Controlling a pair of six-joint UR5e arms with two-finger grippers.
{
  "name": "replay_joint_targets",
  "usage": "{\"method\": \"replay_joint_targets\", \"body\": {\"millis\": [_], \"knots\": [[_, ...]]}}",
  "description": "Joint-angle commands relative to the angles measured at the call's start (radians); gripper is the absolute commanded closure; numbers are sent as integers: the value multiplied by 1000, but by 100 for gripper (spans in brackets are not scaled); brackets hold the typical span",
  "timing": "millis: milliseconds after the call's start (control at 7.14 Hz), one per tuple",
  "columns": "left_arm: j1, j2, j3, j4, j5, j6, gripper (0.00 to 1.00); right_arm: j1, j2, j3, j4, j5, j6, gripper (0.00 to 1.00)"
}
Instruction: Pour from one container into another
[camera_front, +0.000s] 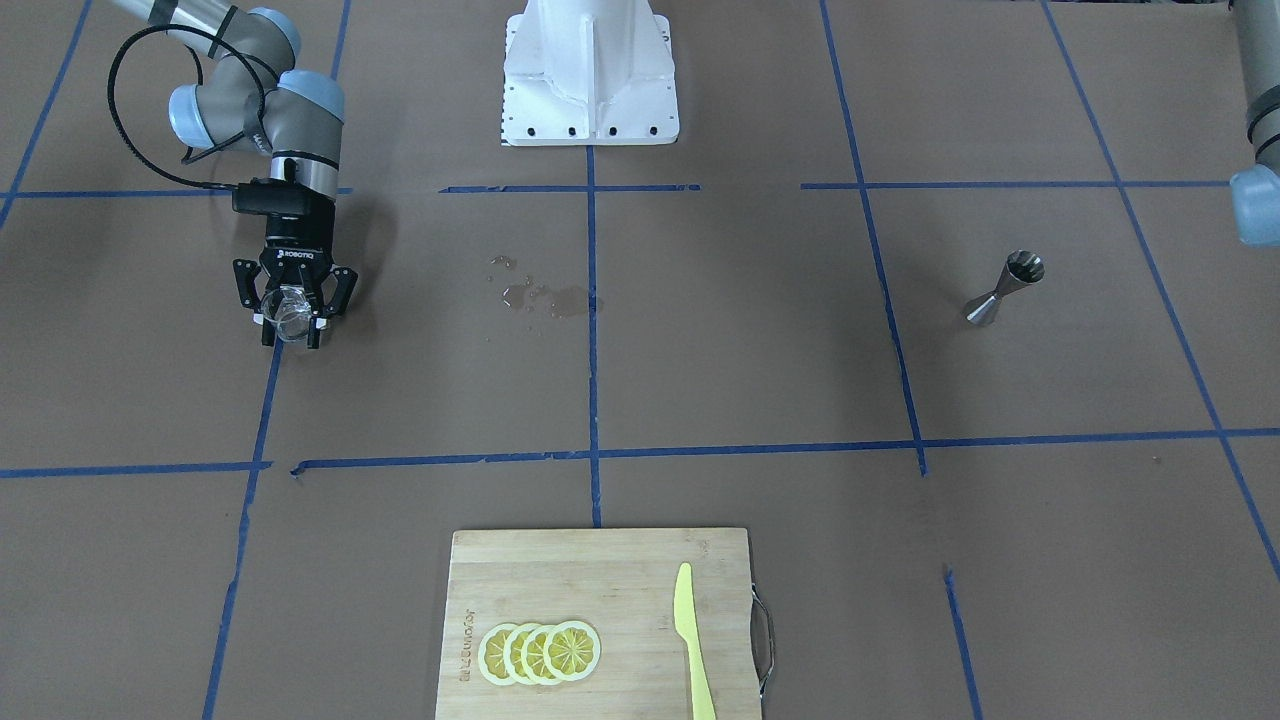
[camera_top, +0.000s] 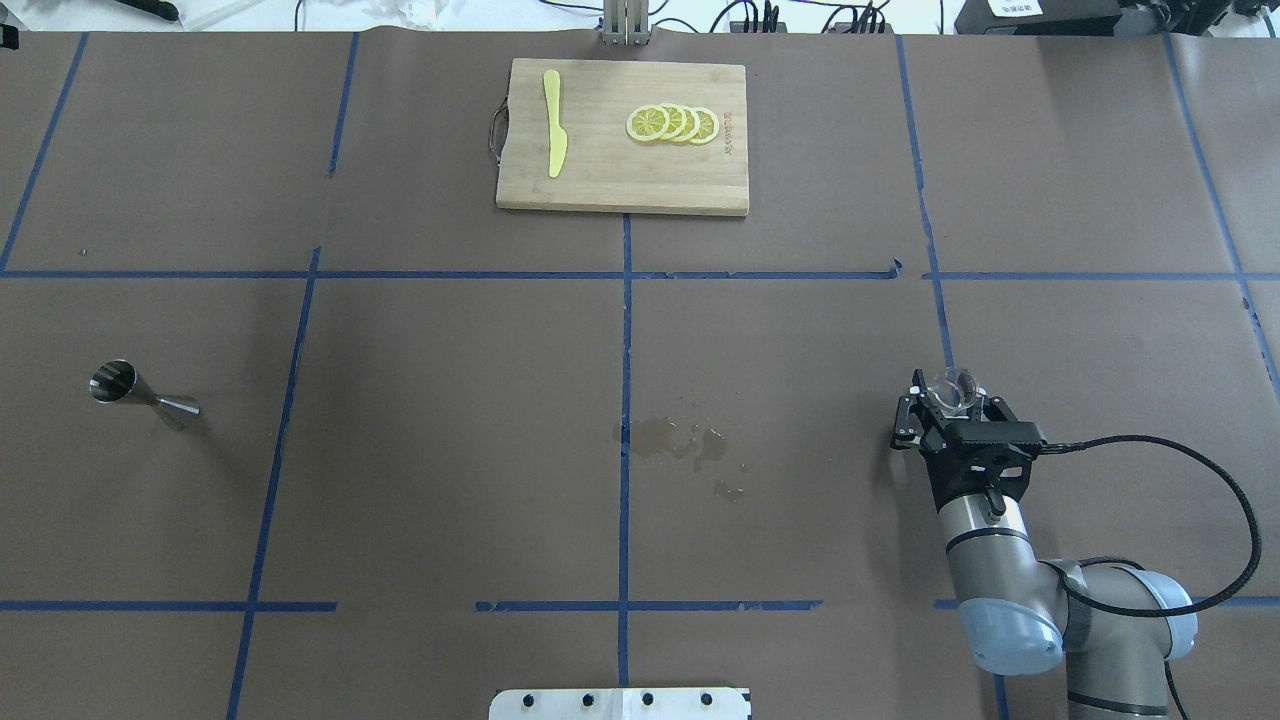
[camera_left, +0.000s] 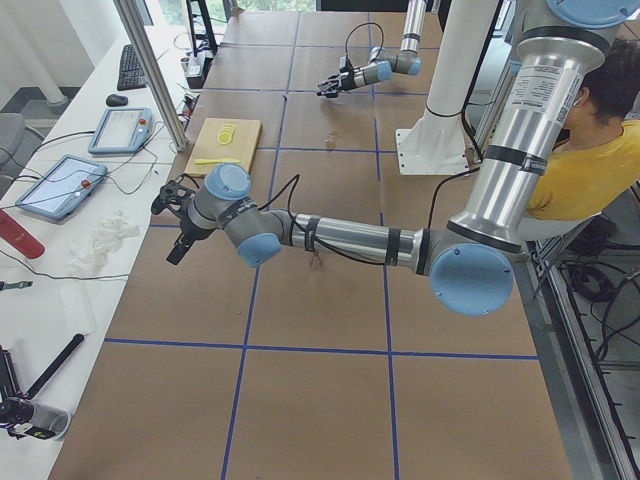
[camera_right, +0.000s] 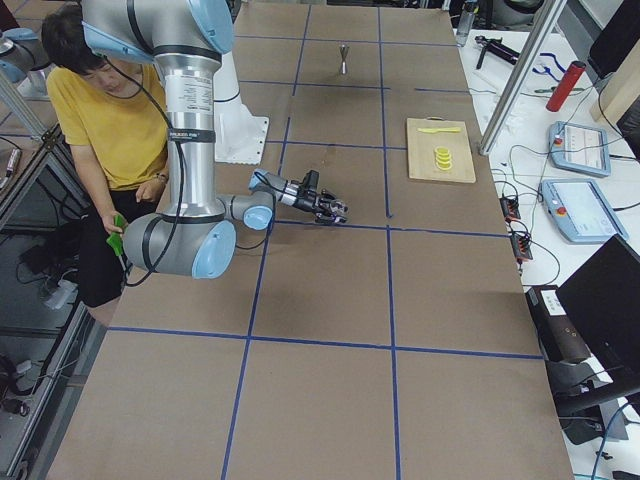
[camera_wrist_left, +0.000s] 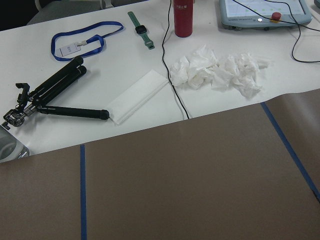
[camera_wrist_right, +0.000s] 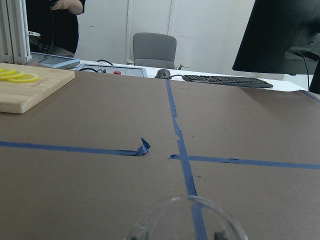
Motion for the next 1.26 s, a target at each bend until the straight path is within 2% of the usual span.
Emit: {"method": "replay_joint_targets", "body": {"millis": [0,140,420,840,1120], "knots": [[0,8,-17,-1,-1,-6,0,-6,2,-6,0,-1,1,100],[0,10,-20,-4,-1,-6,0,-9,2,-6,3,-1,4,100],[0,10,-23,-5,1,-8,0,-15,-3,-47,141,-1,1,100],[0,10,-25,-5,1,-8,0,-20,-2,-57,146,-7,-11,100],[0,11,-25,-8,1,-9,0,-18,-1,-51,146,-23,-11,0]]}}
